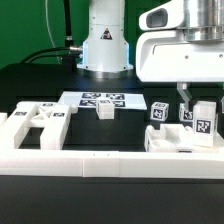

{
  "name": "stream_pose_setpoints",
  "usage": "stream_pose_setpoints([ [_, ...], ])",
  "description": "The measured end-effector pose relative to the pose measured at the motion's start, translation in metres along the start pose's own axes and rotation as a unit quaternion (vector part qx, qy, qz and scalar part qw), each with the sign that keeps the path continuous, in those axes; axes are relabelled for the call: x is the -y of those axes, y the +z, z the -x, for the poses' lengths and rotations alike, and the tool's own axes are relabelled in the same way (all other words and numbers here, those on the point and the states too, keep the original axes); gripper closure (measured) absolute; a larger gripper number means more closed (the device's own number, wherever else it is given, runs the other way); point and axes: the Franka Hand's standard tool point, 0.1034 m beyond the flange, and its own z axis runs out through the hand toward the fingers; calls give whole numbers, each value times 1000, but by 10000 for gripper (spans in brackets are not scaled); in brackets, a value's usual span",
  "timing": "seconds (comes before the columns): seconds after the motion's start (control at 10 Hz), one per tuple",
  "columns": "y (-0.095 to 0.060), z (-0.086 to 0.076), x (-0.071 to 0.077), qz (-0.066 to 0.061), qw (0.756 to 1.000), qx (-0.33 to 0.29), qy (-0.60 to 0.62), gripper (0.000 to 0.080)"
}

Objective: Assemble chair

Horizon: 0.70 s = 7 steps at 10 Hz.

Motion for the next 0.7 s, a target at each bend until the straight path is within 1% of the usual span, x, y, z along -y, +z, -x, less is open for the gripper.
stream_pose_setpoints([
  [0.3,0,3,1,5,991,2,133,514],
  [0.4,0,2,1,4,986,3,169,514],
  [0.5,0,3,1,3,984,4,179,514],
  [0.6,1,4,2,1,981,6,196,378],
  [0.7,1,4,3,1,983,7,185,245],
])
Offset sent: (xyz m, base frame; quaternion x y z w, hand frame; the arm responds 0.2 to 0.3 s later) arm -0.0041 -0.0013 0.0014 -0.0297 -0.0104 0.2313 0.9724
